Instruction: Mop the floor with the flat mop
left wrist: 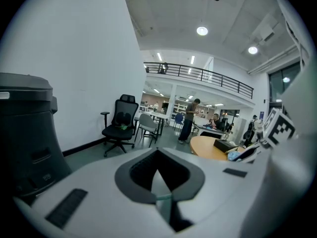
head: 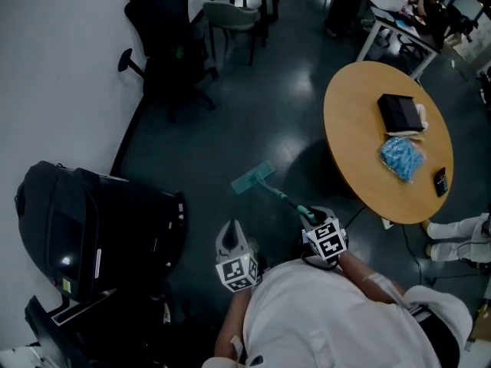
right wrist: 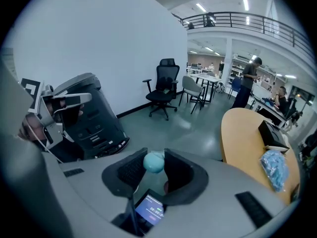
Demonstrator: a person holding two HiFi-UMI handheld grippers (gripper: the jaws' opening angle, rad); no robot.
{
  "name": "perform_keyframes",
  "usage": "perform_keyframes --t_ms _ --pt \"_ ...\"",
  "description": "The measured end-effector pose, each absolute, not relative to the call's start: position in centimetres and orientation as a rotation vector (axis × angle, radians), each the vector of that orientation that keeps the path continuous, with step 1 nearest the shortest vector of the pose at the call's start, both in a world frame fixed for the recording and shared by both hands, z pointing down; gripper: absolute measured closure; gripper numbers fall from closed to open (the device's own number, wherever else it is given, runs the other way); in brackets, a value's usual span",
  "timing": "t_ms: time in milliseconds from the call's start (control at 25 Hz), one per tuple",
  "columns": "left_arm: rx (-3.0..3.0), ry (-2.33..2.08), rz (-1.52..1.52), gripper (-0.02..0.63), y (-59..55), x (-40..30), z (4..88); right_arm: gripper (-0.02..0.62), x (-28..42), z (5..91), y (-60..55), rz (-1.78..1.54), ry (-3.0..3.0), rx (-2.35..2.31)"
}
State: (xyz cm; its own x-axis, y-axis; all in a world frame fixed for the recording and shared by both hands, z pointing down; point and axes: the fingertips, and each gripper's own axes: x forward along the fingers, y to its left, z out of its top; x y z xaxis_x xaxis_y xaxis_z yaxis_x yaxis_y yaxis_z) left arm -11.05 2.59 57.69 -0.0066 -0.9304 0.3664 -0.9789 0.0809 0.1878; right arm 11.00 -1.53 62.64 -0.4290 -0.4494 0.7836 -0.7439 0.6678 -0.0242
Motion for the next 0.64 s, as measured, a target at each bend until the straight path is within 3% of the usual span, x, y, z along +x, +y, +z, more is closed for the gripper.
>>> perform_keyframes --t_ms 640 --pt "1.870 -1.980 0.164 0.601 3.01 -11.41 57.80 0.483 10.56 62.69 -1.50 0.480 -2.100 0.917"
